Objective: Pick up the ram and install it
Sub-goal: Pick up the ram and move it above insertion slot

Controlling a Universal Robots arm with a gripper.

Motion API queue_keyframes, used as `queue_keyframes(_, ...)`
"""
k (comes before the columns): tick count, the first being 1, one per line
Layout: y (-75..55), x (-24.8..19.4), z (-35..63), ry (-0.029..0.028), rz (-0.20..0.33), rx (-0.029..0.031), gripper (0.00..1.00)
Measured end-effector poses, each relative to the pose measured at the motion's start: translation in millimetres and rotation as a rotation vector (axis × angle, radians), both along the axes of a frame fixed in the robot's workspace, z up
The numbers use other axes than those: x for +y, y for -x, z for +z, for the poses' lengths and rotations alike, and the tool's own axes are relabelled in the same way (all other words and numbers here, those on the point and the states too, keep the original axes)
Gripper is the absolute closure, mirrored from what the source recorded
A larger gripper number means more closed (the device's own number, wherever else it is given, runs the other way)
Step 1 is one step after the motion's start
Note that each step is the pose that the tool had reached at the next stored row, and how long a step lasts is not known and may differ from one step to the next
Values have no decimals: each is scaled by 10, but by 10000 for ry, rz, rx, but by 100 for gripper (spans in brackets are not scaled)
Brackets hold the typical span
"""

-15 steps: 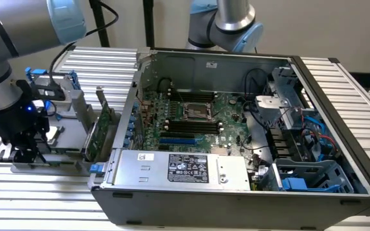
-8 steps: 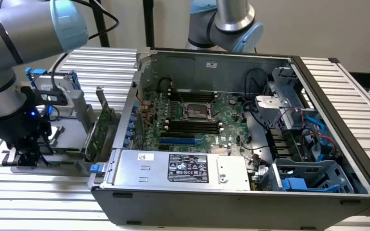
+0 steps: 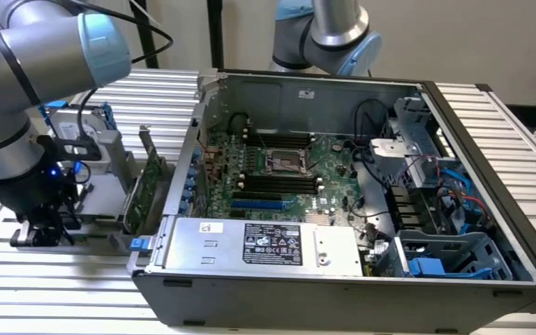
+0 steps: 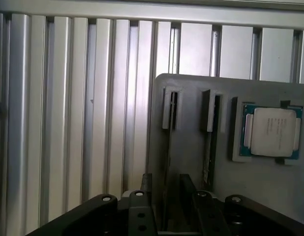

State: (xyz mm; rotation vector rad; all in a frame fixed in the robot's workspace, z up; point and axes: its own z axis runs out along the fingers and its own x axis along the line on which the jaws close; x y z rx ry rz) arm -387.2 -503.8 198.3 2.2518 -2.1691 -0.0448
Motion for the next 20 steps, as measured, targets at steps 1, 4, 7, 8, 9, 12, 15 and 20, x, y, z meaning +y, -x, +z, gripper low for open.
queue_keyframes(1, 0, 1, -18, -17, 2, -1, 0)
queue_keyframes(4, 0, 0, -46, -139, 20, 0, 0)
queue_keyframes(7, 0, 1, -48, -238, 24, 0, 0)
queue_keyframes(8, 0, 1, -49, -252, 26, 1, 0)
queue_keyframes(9, 0, 0, -49, -258, 28, 6, 0)
queue_keyframes(12, 4, -1, -48, -260, 37, 27, 0)
queue_keyframes(15, 16, 0, -48, -261, 50, 45, 0)
queue_keyframes(20, 23, 0, -43, -269, 69, 51, 0)
